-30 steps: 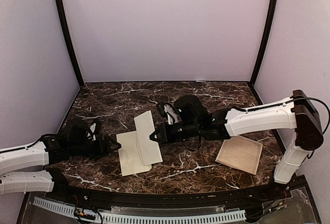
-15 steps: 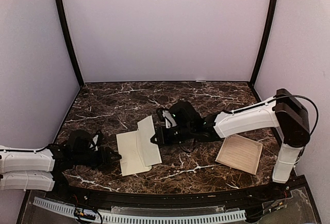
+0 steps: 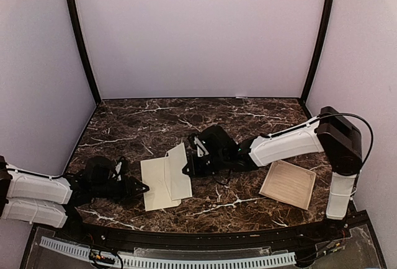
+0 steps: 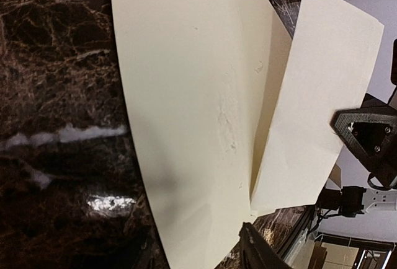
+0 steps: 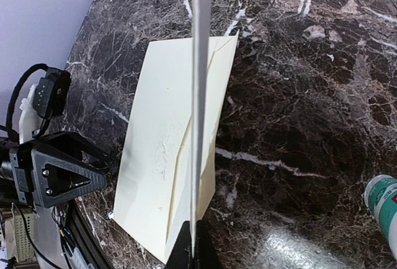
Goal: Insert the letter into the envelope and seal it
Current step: Place the letter in the envelope.
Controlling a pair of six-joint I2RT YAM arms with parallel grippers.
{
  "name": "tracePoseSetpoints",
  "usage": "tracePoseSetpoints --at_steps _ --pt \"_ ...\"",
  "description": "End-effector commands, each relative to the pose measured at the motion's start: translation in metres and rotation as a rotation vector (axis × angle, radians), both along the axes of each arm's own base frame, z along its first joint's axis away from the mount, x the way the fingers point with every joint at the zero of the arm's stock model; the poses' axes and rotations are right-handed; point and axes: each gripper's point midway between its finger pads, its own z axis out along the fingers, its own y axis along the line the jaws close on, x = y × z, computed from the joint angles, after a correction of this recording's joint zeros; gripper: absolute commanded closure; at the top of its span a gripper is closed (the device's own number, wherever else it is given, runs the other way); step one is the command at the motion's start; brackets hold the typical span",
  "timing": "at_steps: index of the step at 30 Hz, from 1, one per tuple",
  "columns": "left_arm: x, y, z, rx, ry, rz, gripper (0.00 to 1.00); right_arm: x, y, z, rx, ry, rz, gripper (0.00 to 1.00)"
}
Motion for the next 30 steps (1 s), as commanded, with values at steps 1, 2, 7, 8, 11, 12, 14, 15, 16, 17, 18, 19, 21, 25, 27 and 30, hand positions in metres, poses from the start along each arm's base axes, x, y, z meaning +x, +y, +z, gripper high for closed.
tracePoseSetpoints --at_steps 1,2,7,8,11,12,14,15,16,17,18,19,21,25,27,30 --pt "-0.01 0.003 -0.014 0.01 0.055 -0.015 0.55 0.008 -0.001 -0.01 -0.048 -0.008 -0.022 1.0" --pt "-0.011 0.002 -0.014 0.009 0.056 -0.016 0.56 0.008 -0.003 -0.013 -0.061 -0.004 -0.023 1.0" --pt "-0.013 0.001 -0.016 -0.002 0.067 -0.02 0.59 0.007 -0.005 -0.024 -0.098 0.004 -0.018 1.0" --pt "-0.013 0.001 -0.016 -0.004 0.067 -0.02 0.6 0.007 -0.003 -0.024 -0.098 0.002 -0.016 1.0" --pt "-0.013 0.0 -0.014 -0.015 0.064 -0.02 0.61 0.004 -0.004 -0.031 -0.118 0.02 -0.01 1.0" --pt "-0.013 0.0 -0.014 -0.019 0.064 -0.02 0.61 0.004 -0.004 -0.032 -0.119 0.025 -0.009 1.0" --pt "-0.012 -0.002 -0.012 -0.034 0.06 -0.022 0.61 0.003 -0.001 -0.033 -0.114 0.03 -0.007 1.0" --pt "-0.012 -0.004 -0.01 -0.044 0.056 -0.025 0.62 0.003 0.0 -0.034 -0.114 0.033 -0.006 1.0" --pt "-0.012 -0.004 -0.009 -0.049 0.056 -0.024 0.62 0.003 0.001 -0.035 -0.113 0.037 -0.006 1.0" --pt "-0.012 -0.005 -0.008 -0.057 0.054 -0.027 0.62 0.003 0.001 -0.035 -0.114 0.038 -0.008 1.0" --pt "-0.012 -0.006 -0.007 -0.064 0.055 -0.029 0.63 0.004 0.002 -0.035 -0.112 0.038 -0.012 1.0" --pt "-0.011 -0.007 -0.007 -0.067 0.055 -0.028 0.64 0.003 0.002 -0.035 -0.11 0.039 -0.012 1.0" --pt "-0.012 -0.008 -0.006 -0.079 0.056 -0.032 0.65 0.004 0.002 -0.035 -0.106 0.042 -0.02 1.0" --pt "-0.011 -0.011 0.001 -0.122 0.043 -0.029 0.67 0.003 0.002 -0.036 -0.107 0.049 -0.025 1.0" --pt "-0.009 -0.012 0.004 -0.132 0.032 -0.023 0.68 0.003 0.001 -0.038 -0.111 0.053 -0.029 1.0" --pt "-0.007 -0.011 0.009 -0.15 0.012 -0.01 0.69 0.002 0.0 -0.04 -0.112 0.062 -0.031 1.0"
